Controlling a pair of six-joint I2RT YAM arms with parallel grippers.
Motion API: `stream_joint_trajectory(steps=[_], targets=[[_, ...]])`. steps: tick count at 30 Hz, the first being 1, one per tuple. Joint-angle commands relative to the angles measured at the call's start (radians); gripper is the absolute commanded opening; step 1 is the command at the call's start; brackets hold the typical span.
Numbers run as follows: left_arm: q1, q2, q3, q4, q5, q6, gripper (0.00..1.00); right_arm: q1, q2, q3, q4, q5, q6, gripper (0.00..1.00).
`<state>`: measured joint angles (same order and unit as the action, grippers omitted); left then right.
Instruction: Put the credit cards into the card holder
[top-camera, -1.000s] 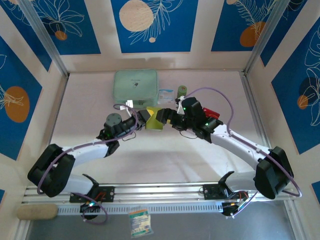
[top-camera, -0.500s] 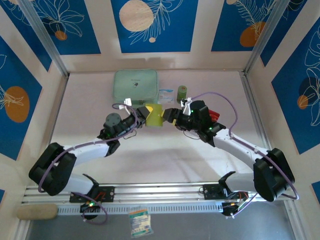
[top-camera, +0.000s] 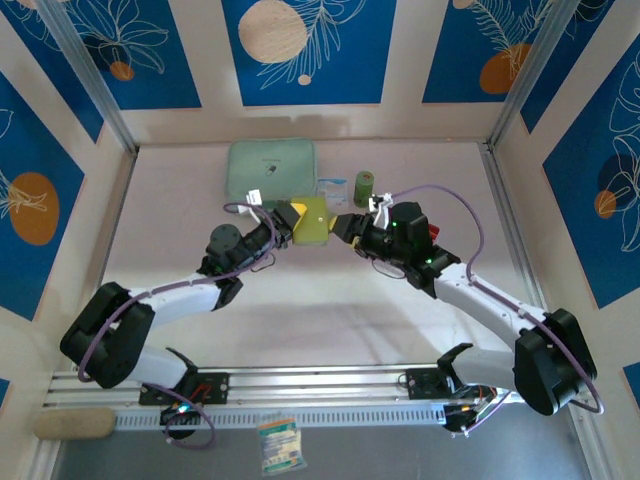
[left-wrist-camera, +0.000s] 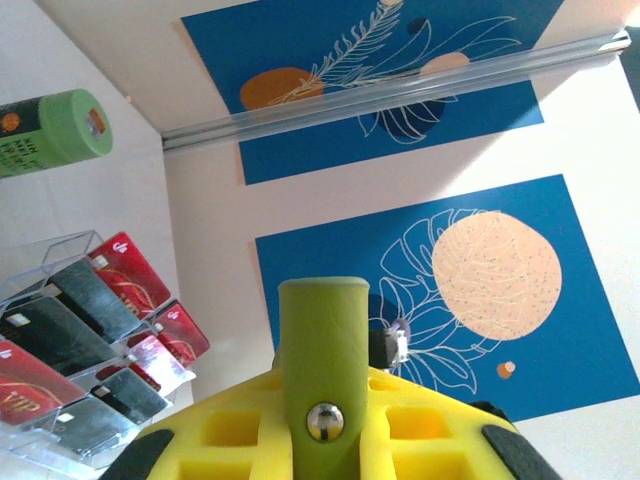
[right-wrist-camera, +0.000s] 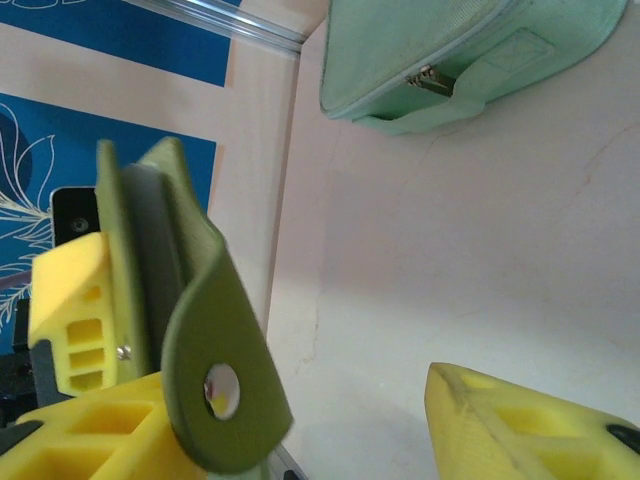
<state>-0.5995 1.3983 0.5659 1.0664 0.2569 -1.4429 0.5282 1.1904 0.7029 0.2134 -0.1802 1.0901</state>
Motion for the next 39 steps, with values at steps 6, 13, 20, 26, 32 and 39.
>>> stream_joint_trajectory(steps=[6, 13, 20, 26, 32, 39], targets=[[-0.018, 0.005, 0.030, 0.088, -0.023, -0.012, 0.00, -0.013, -0.041, -0.017, -0.002, -0.044, 0.014, 0.55], [-0.029, 0.021, 0.040, 0.115, -0.027, -0.025, 0.00, -0.015, -0.012, -0.008, 0.057, -0.102, 0.042, 0.52], [-0.043, 0.039, 0.047, 0.145, -0.031, -0.042, 0.00, -0.019, 0.009, -0.015, 0.141, -0.161, 0.081, 0.50], [-0.049, 0.042, 0.047, 0.147, -0.034, -0.042, 0.00, -0.022, 0.024, -0.018, 0.208, -0.215, 0.113, 0.50], [-0.057, 0.056, 0.050, 0.163, -0.039, -0.050, 0.00, -0.026, 0.037, -0.020, 0.268, -0.255, 0.146, 0.45], [-0.064, 0.080, 0.052, 0.191, -0.050, -0.067, 0.00, -0.031, 0.040, -0.029, 0.298, -0.268, 0.170, 0.22]])
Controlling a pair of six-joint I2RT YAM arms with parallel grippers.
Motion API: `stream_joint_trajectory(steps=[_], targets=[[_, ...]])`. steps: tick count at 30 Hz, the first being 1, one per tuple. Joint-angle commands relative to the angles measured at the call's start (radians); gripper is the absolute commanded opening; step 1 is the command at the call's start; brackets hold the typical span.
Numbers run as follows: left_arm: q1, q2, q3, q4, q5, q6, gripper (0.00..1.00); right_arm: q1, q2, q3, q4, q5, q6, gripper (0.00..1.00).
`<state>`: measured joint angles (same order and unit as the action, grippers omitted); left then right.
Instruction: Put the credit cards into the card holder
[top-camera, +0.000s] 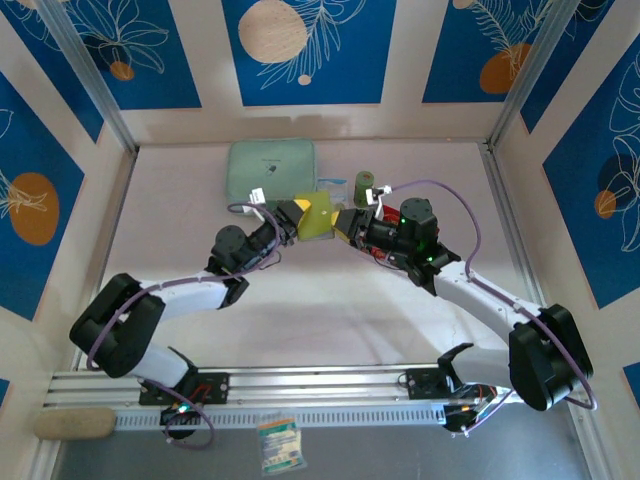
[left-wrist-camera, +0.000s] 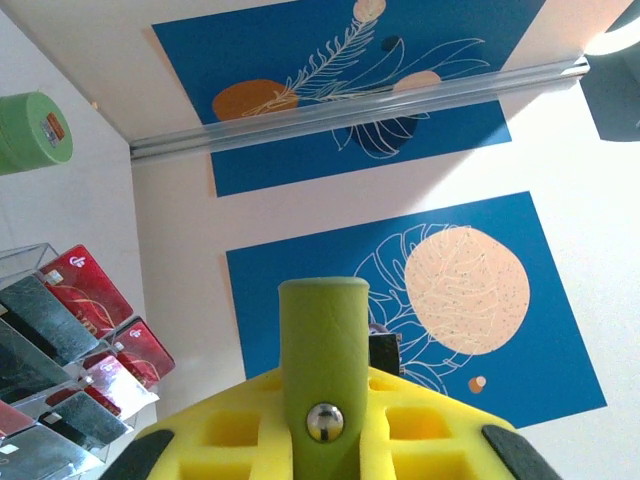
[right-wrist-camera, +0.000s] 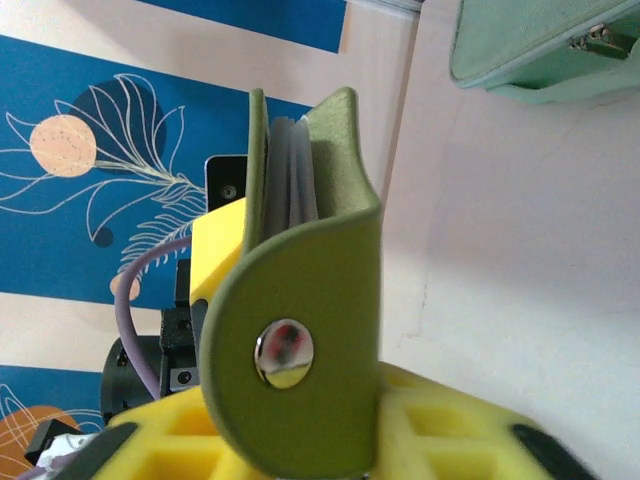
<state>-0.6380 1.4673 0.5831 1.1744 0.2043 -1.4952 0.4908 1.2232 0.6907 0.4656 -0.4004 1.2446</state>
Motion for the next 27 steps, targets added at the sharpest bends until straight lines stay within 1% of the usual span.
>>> stream_joint_trajectory(steps=[1, 6, 9, 10, 11, 12, 14, 16, 17, 19, 22, 24, 26, 27], targets=[[-0.026, 0.014, 0.037, 0.087, 0.001, -0.016, 0.00, 0.005, 0.008, -0.019, 0.047, -0.049, 0.017, 0.18], [-0.028, 0.032, 0.042, 0.091, 0.008, -0.020, 0.00, -0.001, 0.007, -0.025, 0.050, -0.055, 0.021, 0.00], [-0.028, 0.040, 0.033, 0.095, 0.019, -0.008, 0.00, -0.004, 0.006, -0.037, 0.047, -0.055, 0.018, 0.00], [-0.028, 0.040, 0.028, 0.093, 0.023, -0.003, 0.08, -0.006, 0.004, -0.042, 0.044, -0.051, 0.017, 0.00], [-0.027, 0.038, 0.017, 0.088, 0.026, 0.008, 0.24, -0.008, 0.001, -0.051, 0.043, -0.047, 0.016, 0.00], [-0.026, 0.033, 0.008, 0.080, 0.029, 0.017, 0.38, -0.009, 0.000, -0.060, 0.044, -0.044, 0.015, 0.00], [-0.017, 0.012, -0.025, 0.050, 0.035, 0.046, 0.62, -0.008, -0.006, -0.079, 0.042, -0.039, 0.007, 0.00], [-0.003, -0.018, -0.060, 0.008, 0.046, 0.082, 0.89, -0.008, -0.008, -0.105, 0.043, -0.033, 0.000, 0.00], [0.007, -0.040, -0.079, -0.031, 0.052, 0.107, 1.00, -0.006, -0.008, -0.120, 0.047, -0.030, -0.003, 0.00], [0.031, -0.086, -0.110, -0.113, 0.076, 0.161, 1.00, -0.002, -0.010, -0.154, 0.051, -0.019, -0.009, 0.00], [0.064, -0.170, -0.126, -0.331, 0.110, 0.284, 1.00, 0.008, -0.013, -0.218, 0.081, 0.003, -0.018, 0.00], [0.073, -0.227, -0.098, -0.569, 0.105, 0.389, 1.00, 0.019, -0.020, -0.261, 0.088, 0.028, -0.029, 0.00], [0.071, -0.264, -0.020, -0.869, 0.080, 0.521, 1.00, 0.038, -0.033, -0.301, 0.068, 0.069, -0.045, 0.00], [0.071, -0.266, 0.015, -0.972, 0.077, 0.575, 1.00, 0.049, -0.037, -0.318, 0.062, 0.089, -0.052, 0.00]])
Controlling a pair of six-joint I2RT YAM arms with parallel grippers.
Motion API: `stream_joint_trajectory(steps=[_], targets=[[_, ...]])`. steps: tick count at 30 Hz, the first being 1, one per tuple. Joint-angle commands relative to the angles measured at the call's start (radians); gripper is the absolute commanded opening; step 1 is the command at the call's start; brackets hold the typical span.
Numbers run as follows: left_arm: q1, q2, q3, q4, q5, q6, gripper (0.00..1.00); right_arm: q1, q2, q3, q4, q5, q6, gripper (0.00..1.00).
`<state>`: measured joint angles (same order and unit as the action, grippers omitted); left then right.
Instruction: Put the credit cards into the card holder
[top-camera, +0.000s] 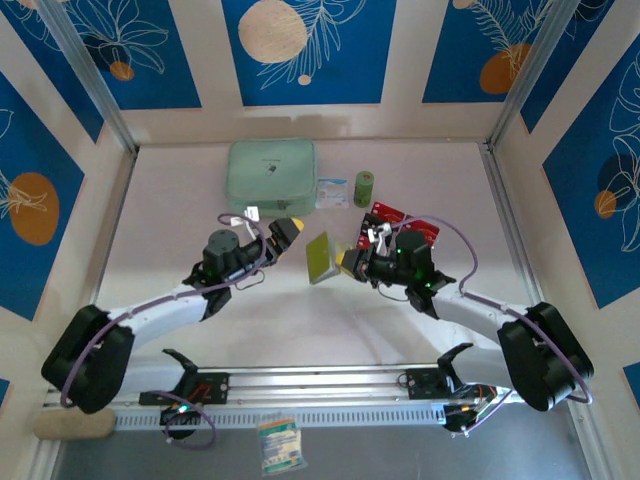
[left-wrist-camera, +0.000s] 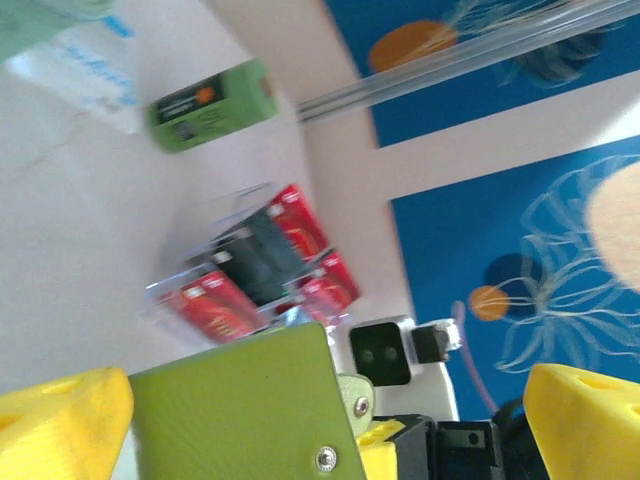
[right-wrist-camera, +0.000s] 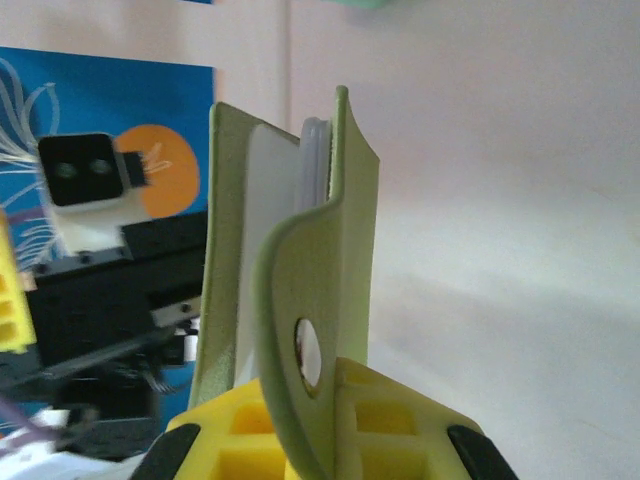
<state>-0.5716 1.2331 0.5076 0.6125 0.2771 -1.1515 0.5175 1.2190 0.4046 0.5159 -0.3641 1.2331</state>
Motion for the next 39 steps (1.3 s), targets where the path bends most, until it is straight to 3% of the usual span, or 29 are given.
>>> stream_joint_trajectory(steps=[1, 5, 8, 17, 25, 39], targets=[[0.005, -0.031, 0.136, -0.520, -0.001, 0.284, 1.00, 0.036, -0.036, -0.047, 0.003, 0.075, -0.050, 0.00], [-0.006, -0.005, 0.255, -0.798, -0.060, 0.431, 1.00, 0.103, -0.028, -0.087, -0.002, 0.176, -0.063, 0.00], [-0.024, 0.020, 0.299, -0.892, -0.116, 0.475, 1.00, 0.158, 0.006, -0.086, 0.007, 0.240, -0.066, 0.00], [-0.120, 0.160, 0.417, -1.007, -0.260, 0.558, 1.00, 0.247, 0.151, -0.050, 0.068, 0.374, -0.079, 0.00], [-0.173, 0.243, 0.457, -0.997, -0.317, 0.562, 1.00, 0.278, 0.252, -0.067, 0.161, 0.429, -0.045, 0.00], [-0.285, 0.374, 0.601, -1.081, -0.405, 0.598, 1.00, 0.348, 0.261, -0.070, 0.160, 0.545, -0.004, 0.00]])
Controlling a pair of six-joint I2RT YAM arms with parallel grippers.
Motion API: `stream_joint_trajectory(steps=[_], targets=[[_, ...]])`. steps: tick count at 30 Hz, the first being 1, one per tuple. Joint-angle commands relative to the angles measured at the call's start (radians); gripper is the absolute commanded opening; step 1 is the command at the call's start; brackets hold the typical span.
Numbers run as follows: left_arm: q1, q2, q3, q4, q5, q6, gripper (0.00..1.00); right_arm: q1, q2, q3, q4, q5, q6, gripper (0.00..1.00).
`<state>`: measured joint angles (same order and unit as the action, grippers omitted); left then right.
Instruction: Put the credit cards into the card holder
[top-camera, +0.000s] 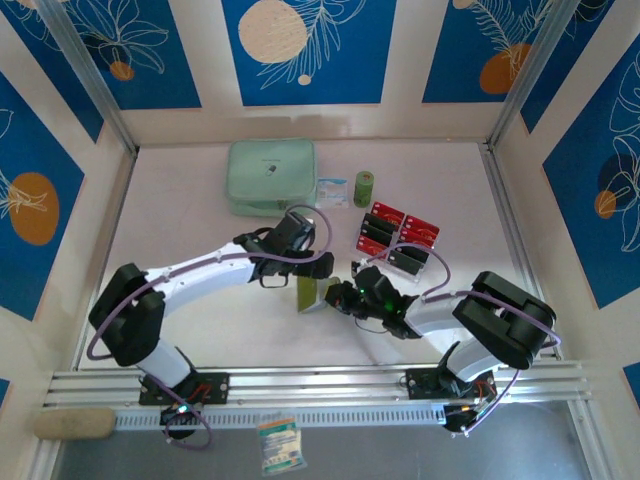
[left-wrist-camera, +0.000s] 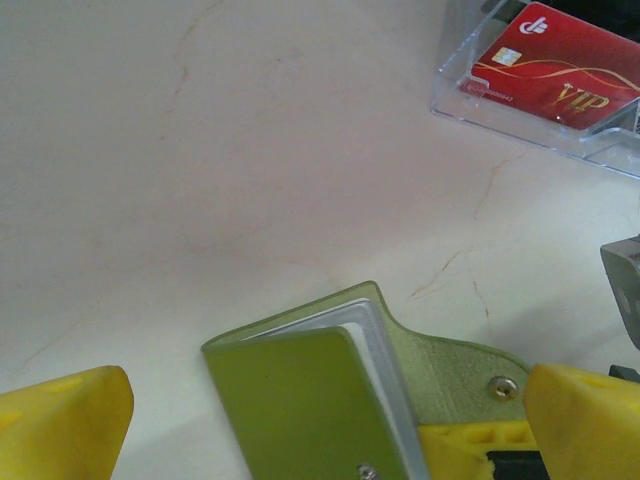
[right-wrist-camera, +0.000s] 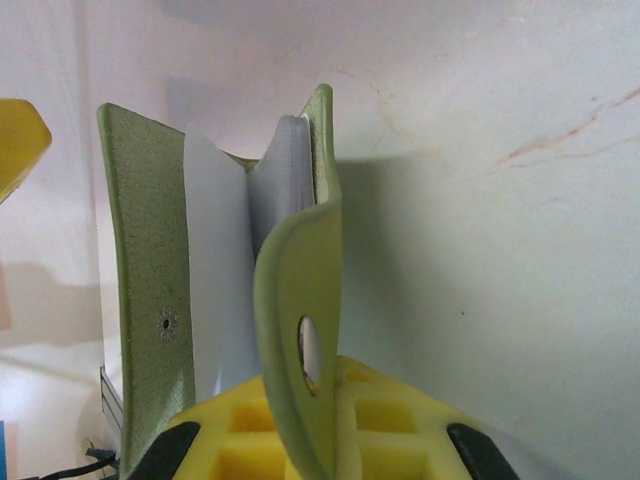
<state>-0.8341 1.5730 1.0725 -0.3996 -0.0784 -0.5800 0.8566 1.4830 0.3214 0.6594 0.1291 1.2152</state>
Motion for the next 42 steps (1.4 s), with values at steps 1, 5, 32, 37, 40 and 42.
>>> stream_joint_trajectory(steps=[1, 5, 32, 37, 40, 42], targets=[[-0.028, 0.046, 0.045, -0.078, -0.056, 0.026, 1.00, 0.011, -0.003, 0.012, 0.018, 0.055, 0.016, 0.00], [-0.037, 0.076, 0.047, -0.092, -0.071, 0.019, 1.00, 0.013, -0.001, 0.015, 0.011, 0.063, 0.021, 0.00], [0.000, -0.052, -0.043, -0.198, -0.240, 0.092, 1.00, 0.016, -0.024, -0.015, -0.009, 0.120, 0.053, 0.00], [0.025, -0.061, -0.082, -0.205, -0.246, 0.086, 1.00, 0.016, -0.033, -0.021, -0.018, 0.130, 0.059, 0.00], [0.043, -0.066, -0.110, -0.199, -0.242, 0.076, 1.00, 0.016, -0.039, -0.022, -0.026, 0.133, 0.059, 0.00], [0.053, -0.061, -0.123, -0.193, -0.241, 0.069, 1.00, 0.016, -0.041, -0.022, -0.029, 0.135, 0.058, 0.00]])
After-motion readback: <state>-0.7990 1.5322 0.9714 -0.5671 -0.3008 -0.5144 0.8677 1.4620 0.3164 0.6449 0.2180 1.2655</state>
